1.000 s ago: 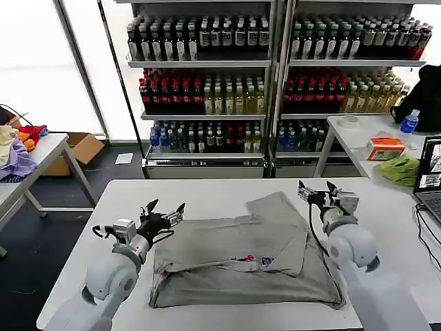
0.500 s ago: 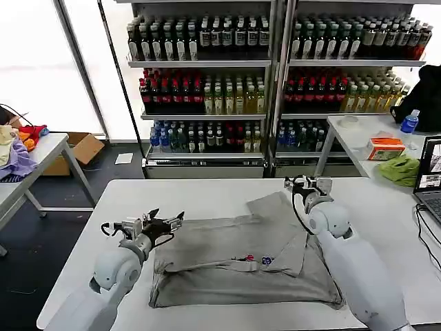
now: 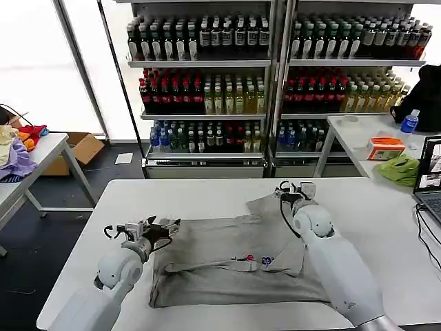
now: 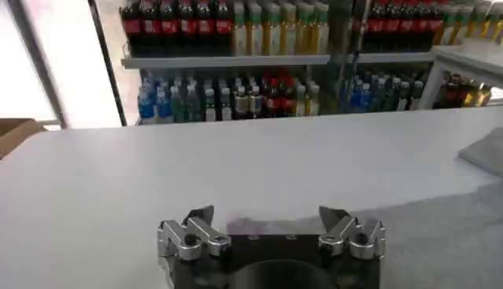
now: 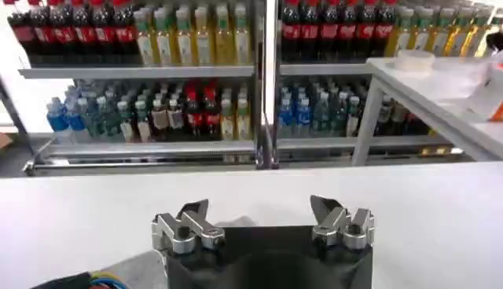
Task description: Fold and organize the clothes.
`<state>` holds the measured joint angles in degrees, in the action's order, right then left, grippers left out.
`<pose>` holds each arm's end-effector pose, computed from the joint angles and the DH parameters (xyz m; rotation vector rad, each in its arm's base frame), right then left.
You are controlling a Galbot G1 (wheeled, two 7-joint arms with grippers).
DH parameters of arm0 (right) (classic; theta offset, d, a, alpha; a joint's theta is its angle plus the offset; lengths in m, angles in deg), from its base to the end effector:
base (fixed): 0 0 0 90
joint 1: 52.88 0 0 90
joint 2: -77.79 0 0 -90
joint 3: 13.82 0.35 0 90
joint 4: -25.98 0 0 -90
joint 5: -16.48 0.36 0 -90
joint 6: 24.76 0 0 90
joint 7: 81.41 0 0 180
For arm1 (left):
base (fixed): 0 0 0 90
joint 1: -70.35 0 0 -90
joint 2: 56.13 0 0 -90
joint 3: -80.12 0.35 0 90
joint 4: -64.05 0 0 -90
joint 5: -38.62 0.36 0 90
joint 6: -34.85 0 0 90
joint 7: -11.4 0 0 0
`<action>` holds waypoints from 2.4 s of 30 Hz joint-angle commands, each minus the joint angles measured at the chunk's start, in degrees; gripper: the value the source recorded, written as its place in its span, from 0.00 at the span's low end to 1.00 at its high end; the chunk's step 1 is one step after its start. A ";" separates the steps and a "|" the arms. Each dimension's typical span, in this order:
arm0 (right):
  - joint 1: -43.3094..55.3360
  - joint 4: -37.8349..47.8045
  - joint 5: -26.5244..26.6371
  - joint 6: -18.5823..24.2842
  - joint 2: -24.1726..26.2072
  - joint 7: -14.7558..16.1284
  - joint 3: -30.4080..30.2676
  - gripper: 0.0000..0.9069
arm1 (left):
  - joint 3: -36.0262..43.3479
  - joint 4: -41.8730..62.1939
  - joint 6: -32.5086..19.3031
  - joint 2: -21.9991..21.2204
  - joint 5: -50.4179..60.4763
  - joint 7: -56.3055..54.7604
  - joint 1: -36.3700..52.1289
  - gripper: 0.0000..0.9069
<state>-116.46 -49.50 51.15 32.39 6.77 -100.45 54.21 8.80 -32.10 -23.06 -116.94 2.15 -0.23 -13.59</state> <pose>0.4935 -0.0199 -0.2670 -0.0224 -2.6299 0.0076 0.3718 0.0518 -0.2902 -0.2221 -2.5984 -0.0360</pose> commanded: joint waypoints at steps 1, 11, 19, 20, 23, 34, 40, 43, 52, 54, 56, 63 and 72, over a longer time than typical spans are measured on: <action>0.41 2.47 -0.96 -0.13 -1.78 0.39 -0.47 1.00 | 0.04 2.51 -0.29 -0.04 0.88 0.28 -0.19 1.00; -0.47 2.95 -2.47 -0.23 -3.02 0.40 -0.61 1.00 | -0.02 3.71 -0.81 -0.85 0.95 0.56 -0.10 1.00; -1.82 3.67 -3.64 -0.23 -3.98 0.57 0.29 0.81 | 0.93 4.97 -0.81 -0.59 0.81 0.60 0.39 0.00; -2.14 3.61 -3.70 -0.22 -3.94 0.54 0.38 0.71 | 0.97 4.92 -0.79 -0.54 0.74 0.54 0.35 0.00; -2.87 3.58 -3.97 -0.18 -3.90 0.51 0.74 0.36 | 1.30 4.32 -0.49 -0.17 0.50 0.46 0.08 0.01; -4.70 0.55 -3.79 -0.24 -3.49 -0.05 1.24 0.00 | 2.61 3.16 -0.13 -0.27 0.01 0.46 -0.20 0.01; -6.04 -2.47 -3.48 -0.26 -2.59 -0.24 1.66 0.00 | 2.43 3.59 -1.36 -0.49 0.55 0.85 -0.20 0.01; -6.56 -3.78 -3.43 -0.26 -2.36 -0.34 2.04 0.00 | 2.14 3.32 -2.51 -0.65 1.14 0.90 -0.35 0.00; -8.37 -13.26 -3.27 -0.18 -2.40 0.67 6.14 0.00 | 0.19 -2.79 -7.22 -0.56 4.41 0.47 -1.56 0.00; -8.77 -15.76 -3.30 0.02 -2.10 0.58 6.61 0.00 | -0.04 -4.49 -8.19 -0.39 4.38 0.22 -2.07 0.00; -9.19 -17.58 -3.25 0.16 -1.70 0.74 6.88 0.00 | -0.27 -6.12 -9.06 -0.12 4.59 0.15 -2.59 0.00; -12.16 -24.32 -3.27 -0.12 -0.20 0.42 8.15 0.00 | -1.16 -9.81 -8.63 1.10 4.58 0.14 -4.79 0.00; -28.09 -37.52 -5.26 -0.18 1.12 -1.29 12.73 0.00 | -2.36 -13.77 -8.91 4.08 7.61 -0.03 -12.58 0.00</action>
<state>-133.19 -74.94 47.39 32.13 7.15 -101.05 63.67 7.02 -40.42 -30.51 -115.05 6.48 -0.24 -19.04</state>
